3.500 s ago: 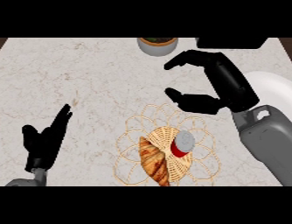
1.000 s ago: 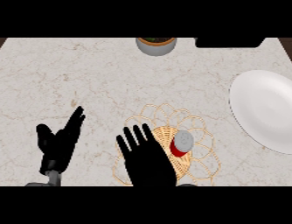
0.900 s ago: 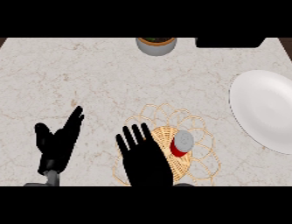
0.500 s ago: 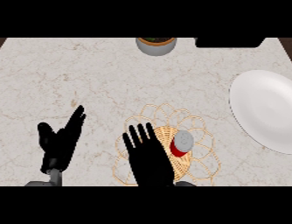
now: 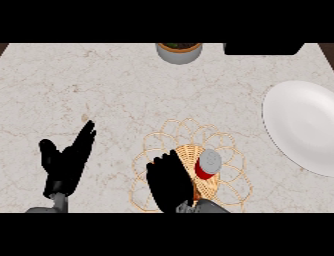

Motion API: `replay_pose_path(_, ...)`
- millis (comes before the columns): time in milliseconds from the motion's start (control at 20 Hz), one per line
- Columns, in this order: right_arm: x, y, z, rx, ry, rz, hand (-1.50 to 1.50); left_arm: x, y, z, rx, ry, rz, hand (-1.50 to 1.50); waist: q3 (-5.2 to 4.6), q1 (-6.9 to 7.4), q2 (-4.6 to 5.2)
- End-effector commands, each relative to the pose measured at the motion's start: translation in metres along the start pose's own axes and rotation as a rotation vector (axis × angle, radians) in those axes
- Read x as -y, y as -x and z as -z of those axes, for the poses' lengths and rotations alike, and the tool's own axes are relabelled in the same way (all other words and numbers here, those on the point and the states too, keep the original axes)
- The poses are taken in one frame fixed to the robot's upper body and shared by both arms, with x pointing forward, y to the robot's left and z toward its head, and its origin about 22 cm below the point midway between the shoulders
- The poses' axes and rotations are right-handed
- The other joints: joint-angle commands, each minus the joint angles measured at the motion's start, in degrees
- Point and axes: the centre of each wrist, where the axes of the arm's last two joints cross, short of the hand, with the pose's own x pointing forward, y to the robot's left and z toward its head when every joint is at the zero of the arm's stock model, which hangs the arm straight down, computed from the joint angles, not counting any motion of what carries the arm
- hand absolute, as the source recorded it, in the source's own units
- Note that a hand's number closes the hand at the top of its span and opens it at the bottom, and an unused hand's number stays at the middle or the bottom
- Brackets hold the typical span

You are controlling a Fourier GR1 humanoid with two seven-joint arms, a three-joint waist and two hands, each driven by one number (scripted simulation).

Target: Pick the croissant from the placemat and place it in the plate

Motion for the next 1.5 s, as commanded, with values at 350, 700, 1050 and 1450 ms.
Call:
replay_pose_path(350, -0.004, 0.016, -0.002, 0.057, 0.073, -0.114, 1.50, -0.009, 0.010, 0.002, -0.011, -0.012, 0.010, 0.00, -0.21, -0.23, 0.37)
replay_pose_path(700, -0.025, 0.027, -0.039, -0.425, 0.228, 0.542, 1.50, 0.003, 0.008, -0.007, -0.033, -0.041, -0.015, 0.00, -0.03, -2.90, -0.04)
replay_pose_path(1050, 0.008, 0.011, -0.072, -0.461, 0.769, 0.656, 1.50, -0.007, 0.012, -0.013, -0.048, -0.013, -0.002, 0.00, -0.16, -1.29, -0.04)
replay_pose_path(1450, 0.016, 0.049, -0.112, -0.667, 1.021, 0.838, 1.50, -0.005, 0.004, -0.008, -0.032, -0.016, 0.002, 0.00, -0.17, -1.14, 0.24)
